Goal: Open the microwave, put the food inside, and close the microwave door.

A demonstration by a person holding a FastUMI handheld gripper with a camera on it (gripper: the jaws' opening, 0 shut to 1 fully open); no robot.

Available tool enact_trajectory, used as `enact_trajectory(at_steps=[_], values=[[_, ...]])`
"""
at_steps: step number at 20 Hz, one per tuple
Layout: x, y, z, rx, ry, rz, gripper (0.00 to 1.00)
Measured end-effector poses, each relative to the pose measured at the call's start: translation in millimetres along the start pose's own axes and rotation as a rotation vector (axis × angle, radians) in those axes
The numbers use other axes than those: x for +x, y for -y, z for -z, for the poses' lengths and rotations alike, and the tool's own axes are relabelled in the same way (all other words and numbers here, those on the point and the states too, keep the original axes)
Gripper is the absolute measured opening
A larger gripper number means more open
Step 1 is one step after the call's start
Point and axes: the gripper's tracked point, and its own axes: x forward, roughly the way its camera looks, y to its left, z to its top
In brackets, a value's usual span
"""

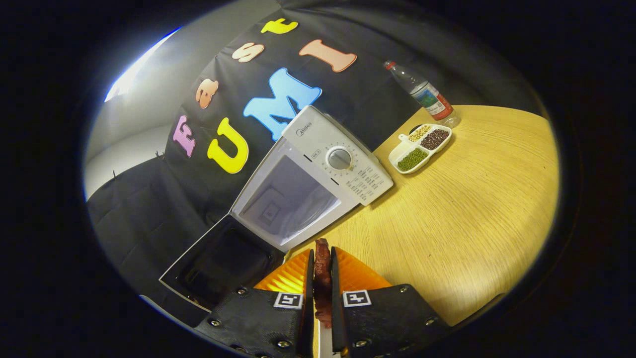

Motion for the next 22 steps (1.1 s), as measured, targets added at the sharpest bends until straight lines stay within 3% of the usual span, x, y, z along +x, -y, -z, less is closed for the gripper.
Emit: enact_trajectory(at_steps=[5,12,22], values=[[16.3,-43.0,-10.4,-0.049,0.014,-0.034,0.15],[99.2,-91.1,-18.7,-0.025,0.074,-0.044,0.15],[227.6,-110.9,-17.9,-0.099,0.130,0.081,0.15]])
